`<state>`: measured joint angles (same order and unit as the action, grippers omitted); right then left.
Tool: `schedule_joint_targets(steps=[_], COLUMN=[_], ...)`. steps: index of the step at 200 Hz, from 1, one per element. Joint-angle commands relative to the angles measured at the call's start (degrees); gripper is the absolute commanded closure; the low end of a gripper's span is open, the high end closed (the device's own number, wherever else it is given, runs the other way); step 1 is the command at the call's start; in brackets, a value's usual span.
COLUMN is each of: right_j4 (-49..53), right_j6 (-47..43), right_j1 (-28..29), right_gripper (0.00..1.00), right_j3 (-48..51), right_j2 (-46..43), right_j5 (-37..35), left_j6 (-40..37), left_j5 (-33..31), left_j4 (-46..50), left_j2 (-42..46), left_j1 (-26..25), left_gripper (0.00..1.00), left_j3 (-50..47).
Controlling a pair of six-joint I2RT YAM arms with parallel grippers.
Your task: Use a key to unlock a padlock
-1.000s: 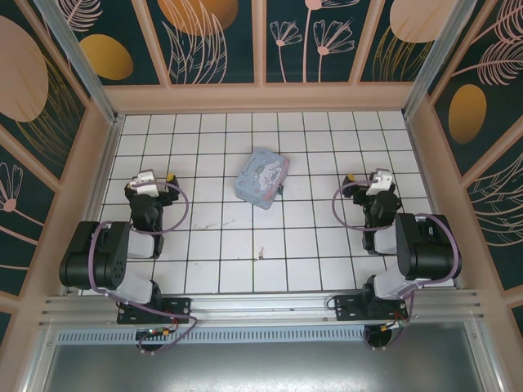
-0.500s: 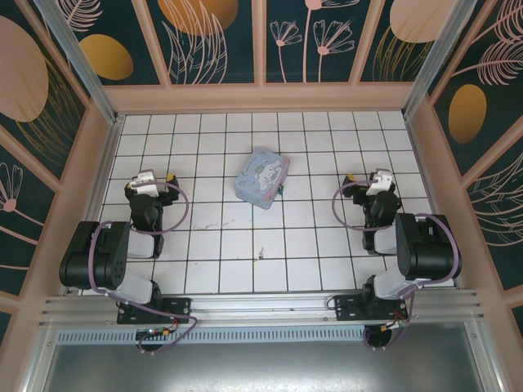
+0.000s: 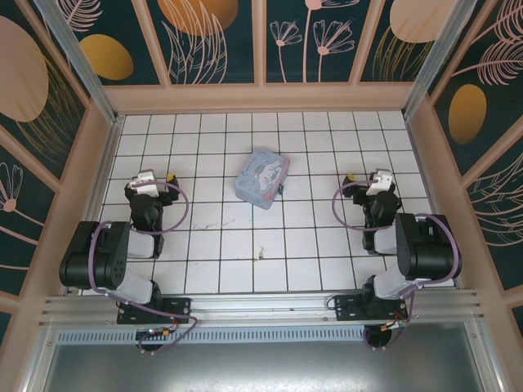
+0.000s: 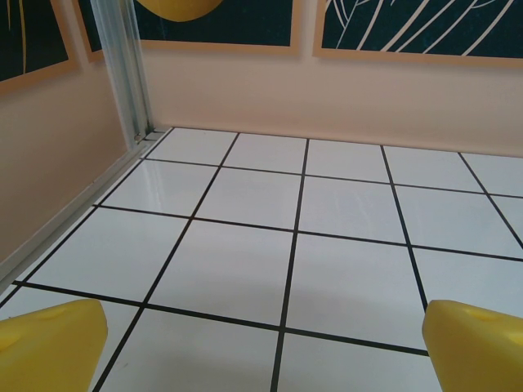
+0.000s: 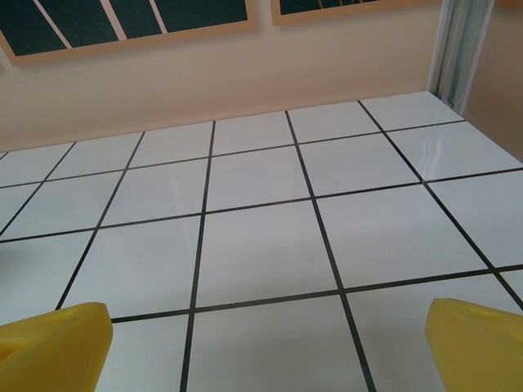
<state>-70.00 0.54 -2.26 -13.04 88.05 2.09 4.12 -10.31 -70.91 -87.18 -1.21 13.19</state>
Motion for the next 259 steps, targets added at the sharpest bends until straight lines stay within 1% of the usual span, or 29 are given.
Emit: schedule_joint_targets(steps=[1,25,31,37,46,60,71,82,93,104,117,130,139,156,169,190,201,215,235,259], right_j4=[0.0,0.0,3.4,10.0,20.1,31.4,37.2,40.0,41.5,42.2,43.3,47.5,51.6,58.3,62.2,65.8,66.7,66.9,67.2,66.0], right_j6=[0.6,0.8,1.2,1.7,2.5,4.9,8.5,12.6,15.3,16.9,17.1,15.9,14.7,13.3,13.3,15.8,17.6,19.9,22.4,24.0], right_j1=[-0.8,-0.9,-0.8,-0.8,-0.9,-0.9,-0.9,-0.9,-0.9,-0.5,1.1,4.2,7.0,11.7,14.2,15.6,15.6,15.8,16.4,17.8], right_gripper=[0.01,0.02,0.02,0.02,0.02,0.01,0.01,0.01,0.01,0.01,0.01,0.01,0.01,0.02,0.06,0.15,0.19,0.20,0.25,0.27], right_j3=[-1.2,-1.2,-2.7,-5.0,-9.6,-16.4,-20.7,-23.6,-25.9,-28.2,-31.4,-36.2,-40.4,-49.1,-55.7,-64.6,-68.3,-71.7,-75.5,-75.7], right_j2=[0.2,-0.3,-2.2,-4.4,-7.0,-8.0,-7.4,-6.5,-5.1,-3.5,-0.9,2.4,5.2,11.5,16.6,24.0,27.1,30.6,34.5,35.9], right_j5=[2.0,1.8,0.4,-0.7,-1.3,-1.2,-0.9,-0.5,3.2,9.1,14.6,16.5,16.3,16.4,17.1,20.1,21.4,22.1,24.4,25.4], left_j6=[0.7,-0.5,-0.5,-0.2,0.6,1.3,2.5,5.7,9.7,15.4,19.9,24.1,27.0,31.9,35.5,38.6,39.2,39.8,41.1,45.6], left_j5=[1.1,3.5,3.2,2.6,0.7,-1.6,-2.5,-3.3,-3.2,-4.2,-2.3,1.6,4.5,10.1,13.5,17.6,18.4,19.6,20.1,21.8], left_j4=[-1.9,-1.3,-1.0,0.8,6.8,16.3,22.6,28.1,33.5,40.1,48.2,54.2,57.2,60.3,61.3,62.4,63.4,64.9,66.2,64.3], left_j2=[0.0,0.6,0.9,2.1,4.6,7.1,8.5,10.0,11.8,13.1,14.2,14.9,15.2,15.7,16.0,16.4,16.5,16.2,15.6,14.0], left_j1=[0.3,0.3,0.3,0.3,0.3,0.3,0.3,0.3,0.3,0.3,0.4,0.3,0.3,0.3,0.2,-0.5,-1.5,-3.3,-7.3,-11.0], left_gripper=[0.01,0.02,0.04,0.05,0.04,0.04,0.05,0.05,0.05,0.05,0.05,0.05,0.03,0.03,0.03,0.02,0.02,0.02,0.01,0.02], left_j3=[0.5,0.5,0.7,1.4,3.5,7.8,11.1,14.0,16.9,20.1,24.0,26.8,28.0,28.8,28.3,27.3,27.3,27.5,27.9,26.8])
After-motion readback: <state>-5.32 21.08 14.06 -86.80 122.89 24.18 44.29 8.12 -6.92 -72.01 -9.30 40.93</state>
